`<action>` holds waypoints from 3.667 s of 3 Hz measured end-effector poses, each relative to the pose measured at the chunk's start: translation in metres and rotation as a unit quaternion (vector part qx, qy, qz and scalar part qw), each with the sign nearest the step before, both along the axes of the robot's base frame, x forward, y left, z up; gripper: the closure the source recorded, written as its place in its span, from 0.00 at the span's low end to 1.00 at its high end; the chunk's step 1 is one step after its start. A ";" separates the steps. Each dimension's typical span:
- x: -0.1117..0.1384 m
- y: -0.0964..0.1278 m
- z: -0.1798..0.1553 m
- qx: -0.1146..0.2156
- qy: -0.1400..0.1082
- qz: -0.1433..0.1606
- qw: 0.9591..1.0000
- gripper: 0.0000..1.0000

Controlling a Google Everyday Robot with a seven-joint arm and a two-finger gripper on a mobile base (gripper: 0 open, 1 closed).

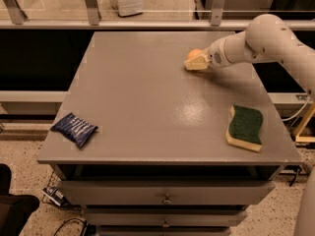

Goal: Move orange near rxbar blueberry

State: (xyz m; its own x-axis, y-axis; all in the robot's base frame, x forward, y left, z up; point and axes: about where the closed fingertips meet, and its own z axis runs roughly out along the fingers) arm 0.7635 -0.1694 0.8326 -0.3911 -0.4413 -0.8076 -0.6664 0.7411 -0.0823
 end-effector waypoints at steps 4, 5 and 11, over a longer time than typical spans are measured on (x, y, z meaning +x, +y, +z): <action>-0.026 -0.002 0.032 0.023 -0.069 -0.013 0.997 1.00; -0.043 0.004 0.050 0.023 -0.107 -0.010 0.994 1.00; -0.176 0.086 0.112 0.053 -0.163 0.125 0.977 1.00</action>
Offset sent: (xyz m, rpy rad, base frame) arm -0.1016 0.0170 0.1343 -0.1263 -0.4792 -0.0749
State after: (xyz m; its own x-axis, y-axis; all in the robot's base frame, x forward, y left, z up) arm 0.5875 -0.0839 0.9444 0.0042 -0.3969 -0.9179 -0.7792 0.5740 -0.2517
